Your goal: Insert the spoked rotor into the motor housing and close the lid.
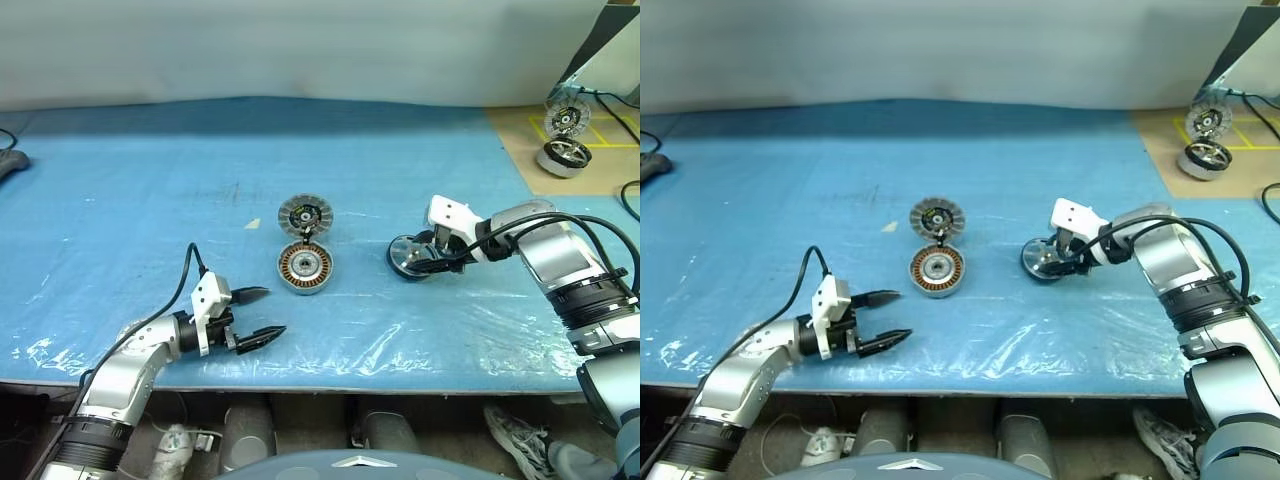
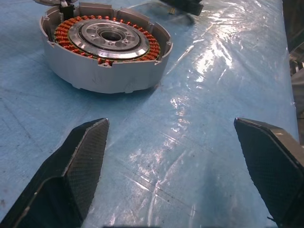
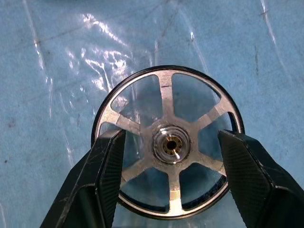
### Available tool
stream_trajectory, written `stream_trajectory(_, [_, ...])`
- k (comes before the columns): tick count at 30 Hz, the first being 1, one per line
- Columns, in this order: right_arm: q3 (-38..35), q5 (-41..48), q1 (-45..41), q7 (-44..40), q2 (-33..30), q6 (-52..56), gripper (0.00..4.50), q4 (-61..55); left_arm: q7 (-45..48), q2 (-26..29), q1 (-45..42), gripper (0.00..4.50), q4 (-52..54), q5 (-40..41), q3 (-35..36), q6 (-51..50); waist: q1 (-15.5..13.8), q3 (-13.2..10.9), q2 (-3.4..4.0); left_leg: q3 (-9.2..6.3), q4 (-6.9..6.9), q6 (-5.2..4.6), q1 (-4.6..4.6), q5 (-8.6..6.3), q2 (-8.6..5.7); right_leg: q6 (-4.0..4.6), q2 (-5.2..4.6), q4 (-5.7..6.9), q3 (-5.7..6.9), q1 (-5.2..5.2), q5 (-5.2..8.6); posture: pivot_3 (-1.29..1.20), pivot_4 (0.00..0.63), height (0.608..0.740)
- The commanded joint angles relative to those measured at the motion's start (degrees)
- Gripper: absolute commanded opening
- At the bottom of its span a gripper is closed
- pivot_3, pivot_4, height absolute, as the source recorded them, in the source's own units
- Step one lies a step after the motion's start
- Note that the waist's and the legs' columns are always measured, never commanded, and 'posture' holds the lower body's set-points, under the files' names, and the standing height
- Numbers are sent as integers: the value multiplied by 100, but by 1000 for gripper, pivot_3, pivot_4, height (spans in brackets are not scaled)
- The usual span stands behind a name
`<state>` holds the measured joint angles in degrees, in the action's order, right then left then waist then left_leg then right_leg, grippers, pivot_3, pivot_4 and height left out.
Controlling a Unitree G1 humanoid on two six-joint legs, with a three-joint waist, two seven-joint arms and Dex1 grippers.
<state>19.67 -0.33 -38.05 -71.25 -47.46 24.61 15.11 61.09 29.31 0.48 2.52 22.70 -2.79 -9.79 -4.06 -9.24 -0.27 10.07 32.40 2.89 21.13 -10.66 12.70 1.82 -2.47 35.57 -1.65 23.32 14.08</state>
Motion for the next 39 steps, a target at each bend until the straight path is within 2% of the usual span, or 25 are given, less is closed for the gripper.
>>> stream_trajectory(1, [51, -193, 27, -58, -65, -206, 3095, -51, -18, -3, -58, 4500, 112, 69, 41, 3, 0, 0, 0, 0, 1, 0, 0, 0, 0, 0, 0, 1, 0, 0, 0, 0, 150, 740])
stream_trajectory(3, [35, -194, 51, -70, -38, -230, 2685, -38, -23, -5, -72, 4500, 106, 67, 43, 7, 1, 0, -1, 0, 3, 0, 0, 0, -1, 0, -1, 2, -1, 0, 0, 0, 150, 740])
stream_trajectory(8, [-216, 38, 54, -99, 95, -64, 1247, -183, -23, -1, -100, 4500, 96, 77, 60, 6, 12, 3, -5, 0, 12, -13, -11, -8, 2, 1, 0, 8, -2, -9, 0, 0, 150, 740])
stream_trajectory(13, [-720, 813, 197, -171, 391, 675, 1198, -831, -24, 5, -157, 4500, 43, 95, 102, 3, 12, 2, -3, 0, 15, -21, -10, -12, 4, 4, 2, 13, -5, -5, -1, 0, 150, 740])
stream_trajectory(19, [-1544, 2024, 141, 458, 1265, 1959, 1198, -1705, -3, 35, -234, 4500, -65, 73, 144, 45, -3, 0, 0, 0, 11, -13, 1, -7, 3, 4, 3, 10, -3, 5, -1, 0, 150, 740])
stream_trajectory(23, [-1601, 2580, 292, 741, 1693, 2451, 1198, -2265, 28, 40, -286, 4500, -203, 44, 145, 104, -20, 1, -1, 0, 6, 0, 0, 0, 3, 4, 3, 7, -2, 3, -1, 0, 150, 740])
stream_trajectory(27, [-1242, 2501, 439, 1065, 2032, 2388, 1198, -2364, 61, 45, -304, 4500, -268, 23, 132, 155, -16, 0, 0, 0, 2, 2, -2, 0, 5, 5, 3, 7, -1, 4, 0, 0, 150, 740])
stream_trajectory(30, [-1114, 2406, 313, 1241, 2248, 2231, 1198, -1976, 78, 45, -300, 4500, -285, 1, 106, 200, -2, 0, 0, 0, 1, 3, 0, 1, 0, 4, 0, 3, -2, 4, 0, 0, 150, 740])
stream_trajectory(39, [-642, 2016, 53, 1102, 2110, 1726, 1198, -1409, 96, 27, -209, 4500, -253, -43, 61, 264, 3, 0, 0, 0, -6, 4, 0, 1, 1, 3, 2, 0, -1, 5, -1, 0, 150, 740])
